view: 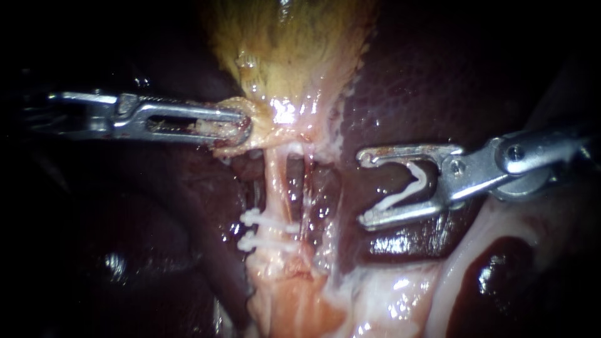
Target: Clipping third clip left tube
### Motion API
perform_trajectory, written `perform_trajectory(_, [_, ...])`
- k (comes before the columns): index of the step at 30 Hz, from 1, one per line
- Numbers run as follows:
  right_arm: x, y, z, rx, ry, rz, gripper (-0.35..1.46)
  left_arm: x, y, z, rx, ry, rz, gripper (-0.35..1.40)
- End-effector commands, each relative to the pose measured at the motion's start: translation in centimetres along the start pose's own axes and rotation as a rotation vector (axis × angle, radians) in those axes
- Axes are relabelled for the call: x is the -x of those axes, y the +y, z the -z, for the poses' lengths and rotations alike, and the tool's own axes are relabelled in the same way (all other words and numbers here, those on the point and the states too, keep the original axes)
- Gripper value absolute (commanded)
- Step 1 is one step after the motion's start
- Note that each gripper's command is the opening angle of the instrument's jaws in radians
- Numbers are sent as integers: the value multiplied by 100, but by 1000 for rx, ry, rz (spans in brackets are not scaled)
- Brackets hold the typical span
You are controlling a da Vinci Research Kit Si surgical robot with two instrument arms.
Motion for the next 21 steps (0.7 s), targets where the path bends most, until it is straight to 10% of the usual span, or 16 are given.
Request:
perform_trajectory(1, [0, 0, 0, 0, 0, -1, 47, -5, 2, 6, 5, -5, 3, -35])
perform_trajectory(14, [-3, 3, 3, 7, -1, -5, 47, -58, 28, 93, -9, 62, 13, -35])
perform_trajectory(21, [-12, -4, -4, -6, 0, -11, 48, -54, 29, 93, -10, 70, 13, -35])
